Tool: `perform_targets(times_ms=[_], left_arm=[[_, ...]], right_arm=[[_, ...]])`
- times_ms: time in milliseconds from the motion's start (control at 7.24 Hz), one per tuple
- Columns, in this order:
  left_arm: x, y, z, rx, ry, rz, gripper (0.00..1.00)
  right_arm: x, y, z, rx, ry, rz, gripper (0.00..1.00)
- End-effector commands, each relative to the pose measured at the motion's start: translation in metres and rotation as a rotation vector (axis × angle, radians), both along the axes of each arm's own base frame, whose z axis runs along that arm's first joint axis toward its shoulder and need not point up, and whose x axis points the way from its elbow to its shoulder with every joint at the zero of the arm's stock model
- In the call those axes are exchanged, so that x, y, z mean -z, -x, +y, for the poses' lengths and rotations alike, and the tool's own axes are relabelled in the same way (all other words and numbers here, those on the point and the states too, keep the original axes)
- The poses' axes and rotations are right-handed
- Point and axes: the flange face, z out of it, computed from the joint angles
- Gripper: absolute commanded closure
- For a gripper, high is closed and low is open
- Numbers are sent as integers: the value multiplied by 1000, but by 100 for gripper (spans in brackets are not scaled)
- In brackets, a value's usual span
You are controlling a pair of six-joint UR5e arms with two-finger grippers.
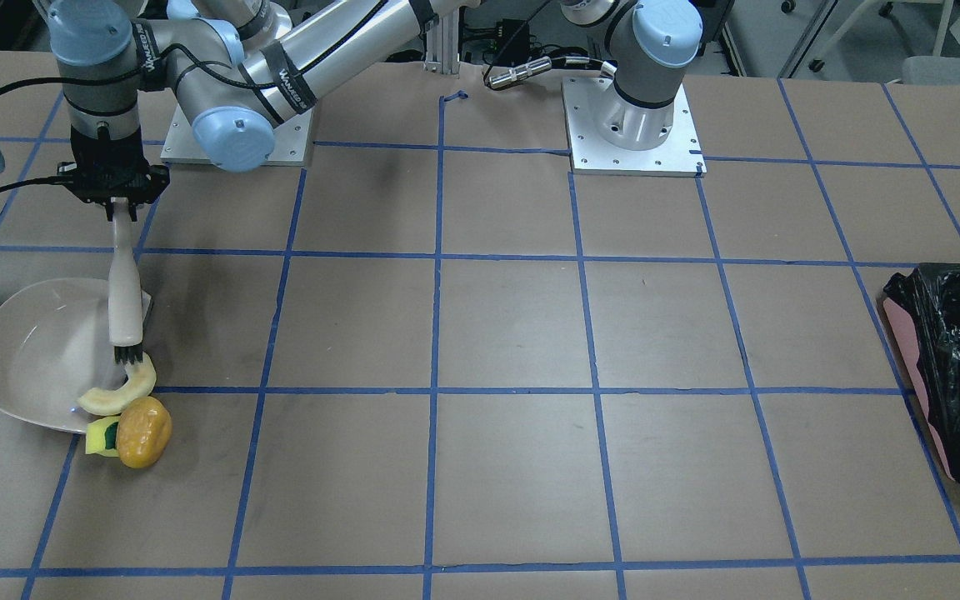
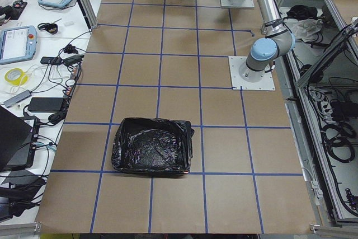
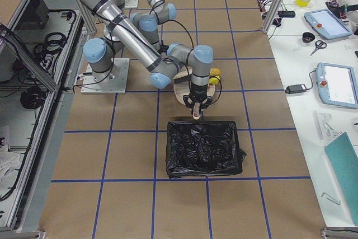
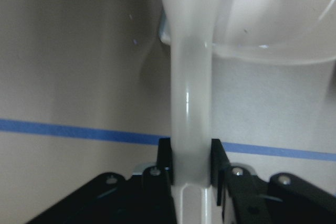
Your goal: Sweep and dump trash in nearest bin
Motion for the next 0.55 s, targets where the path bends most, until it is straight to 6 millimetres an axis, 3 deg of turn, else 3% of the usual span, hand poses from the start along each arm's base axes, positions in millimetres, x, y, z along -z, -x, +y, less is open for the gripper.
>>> perform_targets(times_ms=[0, 138, 414], left_arm=[[-30, -19, -13, 64, -11, -15, 100], [-37, -47, -57, 48, -9, -11, 100], [-24, -96, -117, 143, 25, -50, 100]], right_arm=[[0, 0, 0, 1, 0, 0, 100], [0, 0, 0, 1, 0, 0, 100], [-1, 0, 0, 1, 2, 1, 100]])
